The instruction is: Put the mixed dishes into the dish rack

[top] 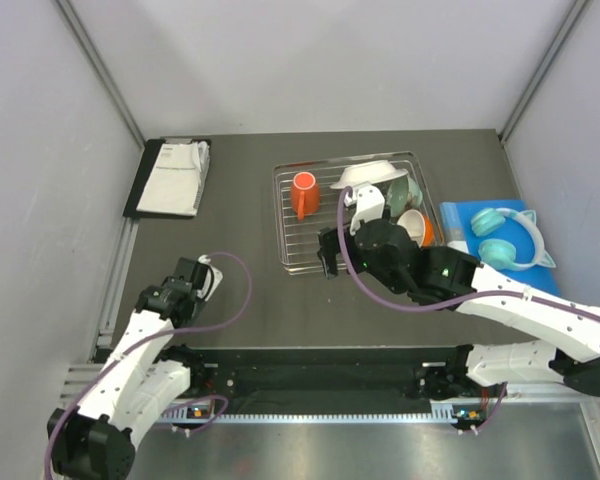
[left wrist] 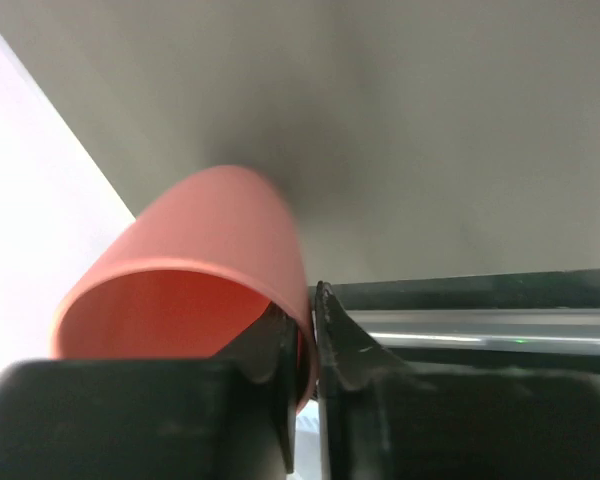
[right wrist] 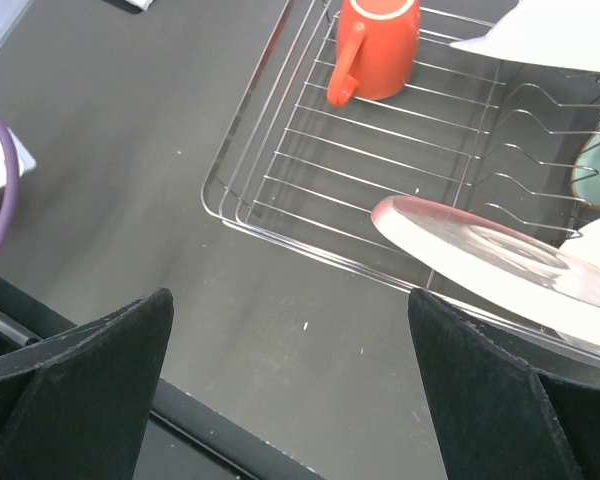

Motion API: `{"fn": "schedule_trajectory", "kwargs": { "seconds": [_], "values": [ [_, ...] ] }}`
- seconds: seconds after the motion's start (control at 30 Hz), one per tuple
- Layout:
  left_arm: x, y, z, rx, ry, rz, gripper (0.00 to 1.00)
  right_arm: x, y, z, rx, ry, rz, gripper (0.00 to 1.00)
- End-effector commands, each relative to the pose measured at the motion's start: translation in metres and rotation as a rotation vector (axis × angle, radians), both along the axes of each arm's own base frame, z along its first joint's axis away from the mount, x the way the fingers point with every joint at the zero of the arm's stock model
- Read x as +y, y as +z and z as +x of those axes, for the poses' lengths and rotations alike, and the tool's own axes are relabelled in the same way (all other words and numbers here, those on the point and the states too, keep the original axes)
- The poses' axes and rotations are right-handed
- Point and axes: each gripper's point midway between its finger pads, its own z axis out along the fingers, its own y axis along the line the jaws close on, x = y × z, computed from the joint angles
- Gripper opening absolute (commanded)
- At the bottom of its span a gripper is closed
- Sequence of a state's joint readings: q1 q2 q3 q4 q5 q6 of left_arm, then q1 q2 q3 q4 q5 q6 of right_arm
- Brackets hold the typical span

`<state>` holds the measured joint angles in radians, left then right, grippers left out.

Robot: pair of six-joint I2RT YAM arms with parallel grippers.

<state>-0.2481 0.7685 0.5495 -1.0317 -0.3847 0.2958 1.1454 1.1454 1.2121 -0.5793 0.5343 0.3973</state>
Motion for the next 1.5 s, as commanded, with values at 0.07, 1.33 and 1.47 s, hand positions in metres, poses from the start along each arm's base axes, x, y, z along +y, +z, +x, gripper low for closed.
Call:
{"fn": "schedule_trajectory", "kwargs": {
  "seconds": [0.07,1.33,1.47],
  "values": [
    [-0.004,-0.006,0.016,0.021,-0.082,0.008,0.00,-0.010,0.001,-0.005,-0.017,-0.017,0.015,1.00],
    [-0.271,0.380,0.104,-0.247,-0.405,-1.919,0.00,0.018,0.146,-0.006,0.147,0.519,1.177,1.00],
    [-0.270,0.373,0.100,-0.235,-0.391,-1.915,0.00,0.026,0.137,0.004,0.172,0.512,1.164,1.00]
  ]
}}
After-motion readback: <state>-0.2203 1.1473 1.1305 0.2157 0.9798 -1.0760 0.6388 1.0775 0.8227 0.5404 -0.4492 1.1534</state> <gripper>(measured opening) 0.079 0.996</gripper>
